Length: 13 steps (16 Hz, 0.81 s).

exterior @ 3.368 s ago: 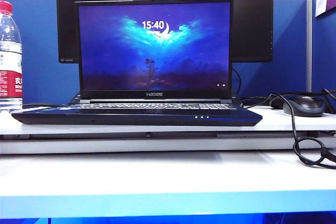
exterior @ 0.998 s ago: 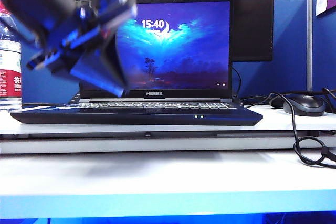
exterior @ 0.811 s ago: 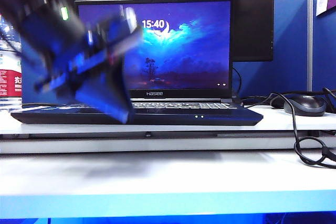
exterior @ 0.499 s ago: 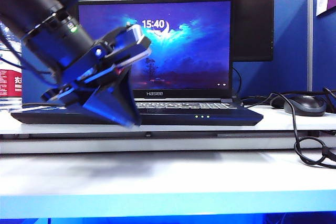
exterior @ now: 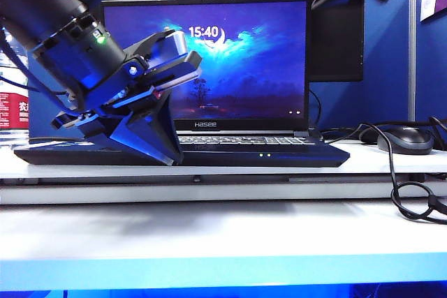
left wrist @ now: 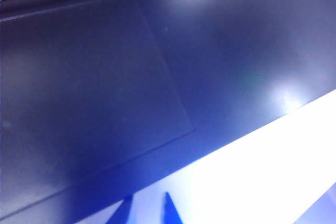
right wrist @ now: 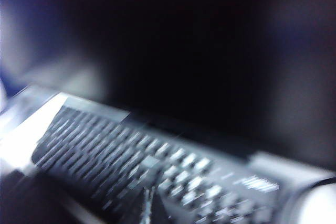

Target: Close the lid of the black laptop.

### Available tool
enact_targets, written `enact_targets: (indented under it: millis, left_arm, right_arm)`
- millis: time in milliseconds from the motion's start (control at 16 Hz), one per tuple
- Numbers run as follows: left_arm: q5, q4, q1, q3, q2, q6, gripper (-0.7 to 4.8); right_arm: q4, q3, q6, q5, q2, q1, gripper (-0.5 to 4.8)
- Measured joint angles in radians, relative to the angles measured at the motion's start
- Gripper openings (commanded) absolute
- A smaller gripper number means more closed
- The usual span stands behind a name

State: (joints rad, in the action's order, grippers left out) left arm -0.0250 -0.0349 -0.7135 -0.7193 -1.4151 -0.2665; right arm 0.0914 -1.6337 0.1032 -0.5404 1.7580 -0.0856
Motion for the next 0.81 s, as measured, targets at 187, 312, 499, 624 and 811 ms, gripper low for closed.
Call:
enact_targets:
  millis: [187,312,499,624,811]
  left_arm:
    - [0.000,-0.001,0.000,0.000,0.000,0.000,0.71]
    - [0.001,-0.002,0.000,0.000,0.000,0.000,0.71]
    - [0.008,-0.002,0.000,0.000,0.000,0.000,0.71]
    - [0.008,-0.009,0.010,0.000,0.000,0.000,0.71]
    - [0.014,-0.015,0.023,0.001,-0.002,0.000,0.71]
  right_arm:
    - [0.003,0.000,0.000,-0.066,0.055,0.001,-0.01]
    - [-0.006,0.000,0.000,-0.112,0.063,0.006,-0.01]
    - [-0.023,0.000,-0.004,-0.199,0.063,0.014,-0.01]
    - [-0.020,0.000,-0.005,-0.250,0.064,0.017,-0.01]
    - [-0.007,0.000,-0.003,-0.292,0.064,0.019,-0.01]
